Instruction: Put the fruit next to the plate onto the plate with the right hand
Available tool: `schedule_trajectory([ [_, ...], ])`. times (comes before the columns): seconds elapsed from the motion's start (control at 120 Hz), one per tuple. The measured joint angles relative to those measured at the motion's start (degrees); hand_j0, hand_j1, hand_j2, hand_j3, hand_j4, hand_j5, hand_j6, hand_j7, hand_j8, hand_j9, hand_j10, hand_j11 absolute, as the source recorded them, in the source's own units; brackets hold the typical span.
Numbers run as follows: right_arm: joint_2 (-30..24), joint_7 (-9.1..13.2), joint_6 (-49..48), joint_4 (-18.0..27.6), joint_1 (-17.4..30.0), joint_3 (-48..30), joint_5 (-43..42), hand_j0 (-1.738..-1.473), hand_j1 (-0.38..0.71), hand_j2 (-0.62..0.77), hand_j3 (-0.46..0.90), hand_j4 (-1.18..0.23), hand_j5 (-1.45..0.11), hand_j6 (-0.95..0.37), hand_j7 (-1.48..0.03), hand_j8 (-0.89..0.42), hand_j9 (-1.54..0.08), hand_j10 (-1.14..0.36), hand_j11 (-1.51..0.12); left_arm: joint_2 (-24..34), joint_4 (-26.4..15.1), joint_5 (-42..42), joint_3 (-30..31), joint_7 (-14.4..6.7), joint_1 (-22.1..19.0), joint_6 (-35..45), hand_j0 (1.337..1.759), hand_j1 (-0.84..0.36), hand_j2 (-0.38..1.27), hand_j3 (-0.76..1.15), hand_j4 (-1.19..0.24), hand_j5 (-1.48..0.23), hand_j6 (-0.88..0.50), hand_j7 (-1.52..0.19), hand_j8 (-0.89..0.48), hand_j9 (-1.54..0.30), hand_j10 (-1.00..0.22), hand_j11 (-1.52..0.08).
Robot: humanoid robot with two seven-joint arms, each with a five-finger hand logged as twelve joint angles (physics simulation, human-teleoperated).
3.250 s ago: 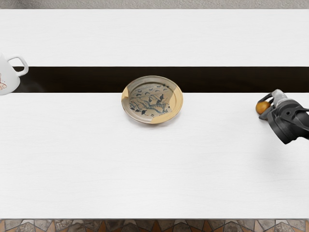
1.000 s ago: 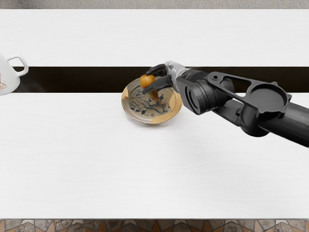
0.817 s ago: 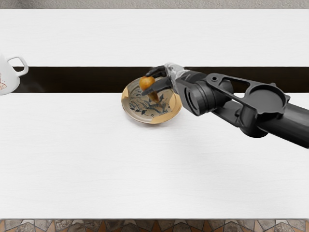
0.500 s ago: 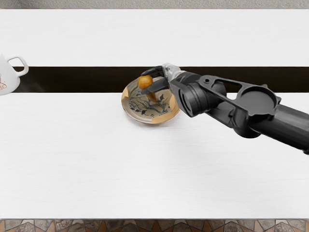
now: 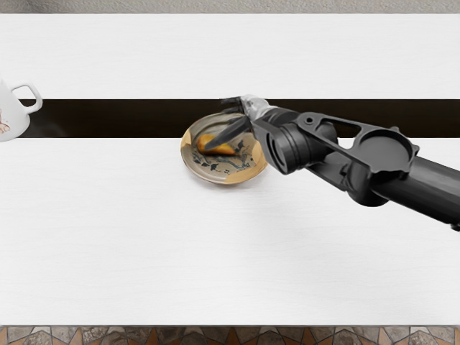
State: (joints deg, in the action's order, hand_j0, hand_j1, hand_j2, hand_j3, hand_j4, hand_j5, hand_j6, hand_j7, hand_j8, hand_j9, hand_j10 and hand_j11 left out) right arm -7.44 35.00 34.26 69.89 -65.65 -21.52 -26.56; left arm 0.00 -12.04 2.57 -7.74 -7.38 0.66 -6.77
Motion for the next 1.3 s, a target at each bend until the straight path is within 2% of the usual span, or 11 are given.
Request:
schedule_trajectory([
  [0.208,-3.15,0.0,-5.32,2.6,0.95,-4.2,0.34,-1.658,-0.27,-0.01,0.0,-0.07,-0.09,-0.06,-0.09,-0.06,-0.09,-0.07,-0.09,0.0,0.0,-0.02,0.0,0.0,-0.02,0.0,1.658,0.35,0.0,0.0,0.0,0.0,0.0,0.0,0.0,0.0,0.0,0.0],
  [0.325,-5.14,0.0,-13.36,3.84,3.9,-9.68,0.51,-1.658,-0.3,0.0,0.0,-0.04,-0.05,-0.04,-0.05,-0.04,-0.05,-0.04,-0.05,0.0,0.0,0.0,0.0,0.0,-0.03,0.0,1.658,0.35,0.0,0.0,0.0,0.0,0.0,0.0,0.0,0.0,0.0,0.0],
  [0.525,-10.52,0.0,-30.84,4.53,8.24,-17.2,3.18,-1.658,-0.33,0.0,0.0,-0.01,-0.02,-0.01,-0.02,-0.01,-0.02,-0.01,-0.02,0.0,0.0,0.0,0.0,0.0,-0.01,0.0,1.658,0.35,0.0,0.0,0.0,0.0,0.0,0.0,0.0,0.0,0.0,0.0],
  [0.75,-16.3,0.0,-50.0,4.57,11.44,-18.4,9.01,-1.658,-0.34,0.0,0.0,0.0,-0.01,0.0,-0.01,0.0,-0.01,0.0,-0.01,0.0,0.0,-0.01,0.0,0.0,0.0,0.0,1.658,0.35,0.0,0.0,0.0,0.0,0.0,0.0,0.0,0.0,0.0,0.0],
  [0.967,-22.07,0.0,-63.78,4.52,14.07,-18.7,16.41,-1.658,-0.35,0.0,0.0,0.0,0.0,0.0,0.0,0.0,0.0,0.0,0.0,0.0,0.0,0.0,0.0,0.0,-0.01,0.0,1.658,0.35,0.0,0.0,0.0,0.0,0.0,0.0,0.0,0.0,0.0,0.0],
  [1.3,-30.1,0.0,-69.05,4.18,17.79,-21.1,27.89,-1.658,-0.35,0.0,0.0,0.0,0.0,0.0,0.0,0.0,0.0,0.0,0.0,0.0,0.0,0.01,-0.01,0.0,-0.03,0.0,1.658,0.35,0.0,0.0,0.0,0.0,0.0,0.0,0.0,0.0,0.0,0.0],
])
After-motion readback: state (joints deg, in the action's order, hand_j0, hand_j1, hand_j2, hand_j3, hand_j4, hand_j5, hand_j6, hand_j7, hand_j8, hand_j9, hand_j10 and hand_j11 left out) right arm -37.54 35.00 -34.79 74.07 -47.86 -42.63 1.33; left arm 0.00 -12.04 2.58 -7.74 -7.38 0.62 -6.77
